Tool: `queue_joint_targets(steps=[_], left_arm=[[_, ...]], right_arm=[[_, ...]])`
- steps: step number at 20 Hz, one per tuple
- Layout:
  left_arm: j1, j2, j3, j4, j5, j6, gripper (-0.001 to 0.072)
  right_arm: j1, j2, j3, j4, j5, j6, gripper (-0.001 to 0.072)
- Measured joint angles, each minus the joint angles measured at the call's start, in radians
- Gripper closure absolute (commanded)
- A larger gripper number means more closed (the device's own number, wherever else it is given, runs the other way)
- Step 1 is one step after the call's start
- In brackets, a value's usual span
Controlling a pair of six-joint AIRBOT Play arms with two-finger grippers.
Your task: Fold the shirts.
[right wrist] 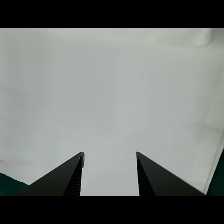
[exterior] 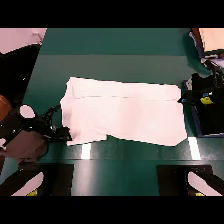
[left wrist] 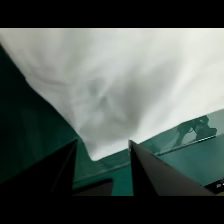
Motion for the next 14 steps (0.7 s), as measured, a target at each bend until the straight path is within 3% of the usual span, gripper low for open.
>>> queue_joint_targets(steps=[7, 8, 9, 14], left_arm=[[0.0, -0.001, -0.036, -0.044, 0.024, 0.008, 0.0332], [0.0, -0.001, -0.04, -0.054, 0.037, 0.01, 0.0457], [0.0, -0.001, -0.045, -0.063, 0.05, 0.01, 0.0673], [0.0, 0.013, -0.016, -0.072, 0.065, 0.012, 0.0687]], right_arm=[[0.0, 0.0, 0.0, 0.0, 0.008, 0.0, 0.0324], [0.0, 0.0, 0.0, 0.0, 0.008, 0.0, 0.0324], [0.0, 0.0, 0.0, 0.0, 0.01, 0.0, 0.0325], [-0.034, 0.003, -0.013, -0.022, 0.068, -0.001, 0.0324]])
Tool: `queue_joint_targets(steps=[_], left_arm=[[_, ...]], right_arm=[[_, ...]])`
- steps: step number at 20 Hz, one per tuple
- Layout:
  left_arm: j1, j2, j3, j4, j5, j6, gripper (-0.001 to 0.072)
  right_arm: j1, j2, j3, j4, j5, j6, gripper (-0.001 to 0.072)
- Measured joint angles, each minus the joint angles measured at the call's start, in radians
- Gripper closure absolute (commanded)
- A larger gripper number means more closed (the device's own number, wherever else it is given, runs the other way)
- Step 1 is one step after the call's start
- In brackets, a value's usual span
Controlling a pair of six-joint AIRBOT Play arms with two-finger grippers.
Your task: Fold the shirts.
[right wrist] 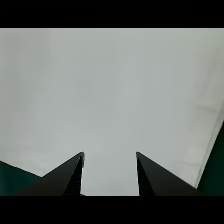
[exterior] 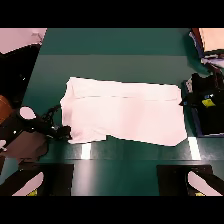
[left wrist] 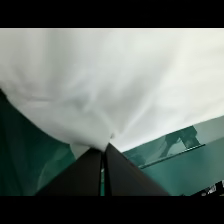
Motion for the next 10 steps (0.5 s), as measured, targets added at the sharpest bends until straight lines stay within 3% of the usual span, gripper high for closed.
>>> queue_joint_targets(steps=[3, 4, 5, 10], left_arm=[[0.0, 0.06, 0.056, 0.008, -0.019, 0.0, 0.0686], [0.0, 0.08, 0.071, 0.01, -0.026, -0.001, 0.0686], [0.0, 0.097, 0.082, 0.012, -0.03, -0.001, 0.0686], [0.0, 0.133, 0.107, 0.015, -0.036, -0.005, 0.0686]], right_arm=[[-0.089, 0.031, -0.098, -0.05, 0.058, 0.0, 0.0317], [-0.129, 0.046, -0.153, -0.062, 0.07, 0.001, 0.0228], [-0.167, 0.059, -0.208, -0.069, 0.079, 0.002, 0.0206], [-0.294, 0.091, -0.475, -0.064, 0.063, 0.007, 0.021]])
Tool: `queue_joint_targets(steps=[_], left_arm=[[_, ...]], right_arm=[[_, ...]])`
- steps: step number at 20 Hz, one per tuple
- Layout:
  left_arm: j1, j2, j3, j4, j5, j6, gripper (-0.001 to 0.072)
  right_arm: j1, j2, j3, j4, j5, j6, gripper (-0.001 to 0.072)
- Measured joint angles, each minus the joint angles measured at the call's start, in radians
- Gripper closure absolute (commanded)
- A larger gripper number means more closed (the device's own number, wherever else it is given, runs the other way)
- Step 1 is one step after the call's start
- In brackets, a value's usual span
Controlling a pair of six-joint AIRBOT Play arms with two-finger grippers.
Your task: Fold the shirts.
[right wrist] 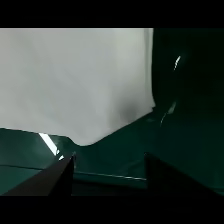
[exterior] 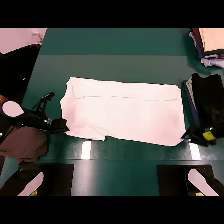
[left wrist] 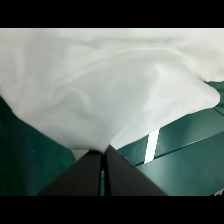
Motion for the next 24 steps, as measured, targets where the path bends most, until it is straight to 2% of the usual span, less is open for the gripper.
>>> queue_joint_targets(steps=[2, 3, 4, 5, 6, 7, 8, 12, 19, 21, 24], left_arm=[[0.0, 0.004, 0.003, 0.0, 0.001, 0.0, 0.0686], [0.0, 0.006, 0.003, 0.001, 0.003, 0.0, 0.0686], [0.0, 0.006, 0.004, 0.004, 0.006, 0.0, 0.0686], [0.0, 0.007, 0.005, 0.005, 0.008, 0.0, 0.0686], [0.0, 0.008, 0.005, 0.007, 0.01, 0.0, 0.0686], [0.0, 0.008, 0.005, 0.008, 0.01, 0.0, 0.0686], [0.0, 0.008, 0.005, 0.012, 0.01, 0.0, 0.0687], [0.0, 0.029, 0.009, 0.056, -0.045, 0.0, 0.0689], [0.0, 0.224, 0.056, 0.111, -0.261, -0.088, 0.0688], [0.0, 0.23, 0.095, 0.111, -0.262, -0.102, 0.0688], [0.0, 0.154, 0.159, 0.114, -0.179, -0.089, 0.0687]], right_arm=[[-0.016, 0.004, -0.062, 0.031, -0.041, 0.0, 0.0233], [-0.021, 0.005, -0.084, 0.049, -0.066, 0.0, 0.0284], [-0.023, 0.006, -0.099, 0.064, -0.088, 0.0, 0.0286], [-0.024, 0.007, -0.109, 0.079, -0.098, 0.001, 0.0361], [-0.019, 0.007, -0.117, 0.093, -0.114, 0.001, 0.0539], [-0.008, 0.007, -0.123, 0.099, -0.137, 0.0, 0.0592], [0.011, 0.007, -0.127, 0.11, -0.155, -0.009, 0.0695], [0.137, 0.01, -0.12, 0.103, -0.169, -0.023, 0.0694], [0.25, 0.188, 0.068, -0.106, 0.019, 0.043, 0.0695], [0.26, 0.202, 0.138, -0.119, 0.045, 0.051, 0.0695], [0.31, 0.124, 0.256, -0.14, 0.027, 0.057, 0.0695]])
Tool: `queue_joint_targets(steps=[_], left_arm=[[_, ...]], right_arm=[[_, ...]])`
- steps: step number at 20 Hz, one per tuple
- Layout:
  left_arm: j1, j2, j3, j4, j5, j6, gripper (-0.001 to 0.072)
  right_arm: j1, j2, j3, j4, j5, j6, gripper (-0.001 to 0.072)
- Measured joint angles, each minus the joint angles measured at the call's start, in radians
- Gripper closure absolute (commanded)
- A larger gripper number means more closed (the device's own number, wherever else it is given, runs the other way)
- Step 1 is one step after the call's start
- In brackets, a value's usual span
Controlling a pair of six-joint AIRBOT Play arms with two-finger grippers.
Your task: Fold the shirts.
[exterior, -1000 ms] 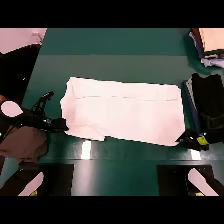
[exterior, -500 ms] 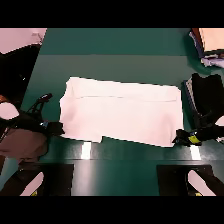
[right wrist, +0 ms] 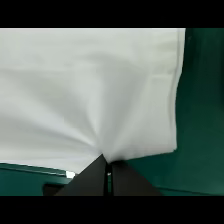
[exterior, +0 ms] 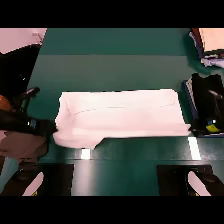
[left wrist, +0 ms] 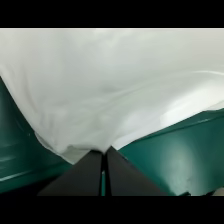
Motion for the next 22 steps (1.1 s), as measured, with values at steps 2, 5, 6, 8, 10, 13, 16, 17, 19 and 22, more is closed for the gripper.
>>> queue_joint_targets(steps=[2, 5, 6, 8, 10, 13, 16, 17, 19, 22], left_arm=[[0.0, -0.102, 0.051, 0.002, 0.072, 0.029, 0.0686], [0.0, -0.306, 0.161, 0.007, 0.191, 0.067, 0.0685], [0.0, -0.372, 0.203, 0.009, 0.224, 0.074, 0.0686], [0.0, -0.498, 0.294, 0.016, 0.282, 0.085, 0.0685], [0.0, -0.599, 0.372, 0.023, 0.334, 0.089, 0.0684], [0.0, -0.69, 0.445, 0.03, 0.416, 0.093, 0.0097], [0.0, -0.723, 0.499, 0.032, 0.459, 0.089, 0.0094], [0.0, -0.728, 0.521, 0.032, 0.453, 0.089, 0.0095], [0.0, -0.734, 0.562, 0.032, 0.407, 0.089, 0.0246], [0.0, -0.738, 0.593, 0.032, 0.308, 0.091, 0.0685]], right_arm=[[0.042, -0.097, 0.089, -0.003, -0.035, 0.003, 0.0695], [0.087, -0.279, 0.248, -0.008, -0.086, 0.004, 0.0695], [0.095, -0.336, 0.301, -0.007, -0.097, 0.004, 0.0694], [0.105, -0.449, 0.408, -0.008, -0.111, 0.005, 0.0692], [0.111, -0.548, 0.504, -0.01, -0.116, 0.005, 0.0681], [0.105, -0.673, 0.634, 0.018, -0.131, 0.005, 0.0268], [0.058, -0.756, 0.738, 0.142, -0.135, -0.014, 0.026], [0.035, -0.771, 0.759, 0.18, -0.128, -0.024, 0.0261], [-0.014, -0.777, 0.762, 0.233, -0.095, -0.048, 0.0261], [-0.101, -0.752, 0.679, 0.273, -0.071, -0.088, 0.0088]])
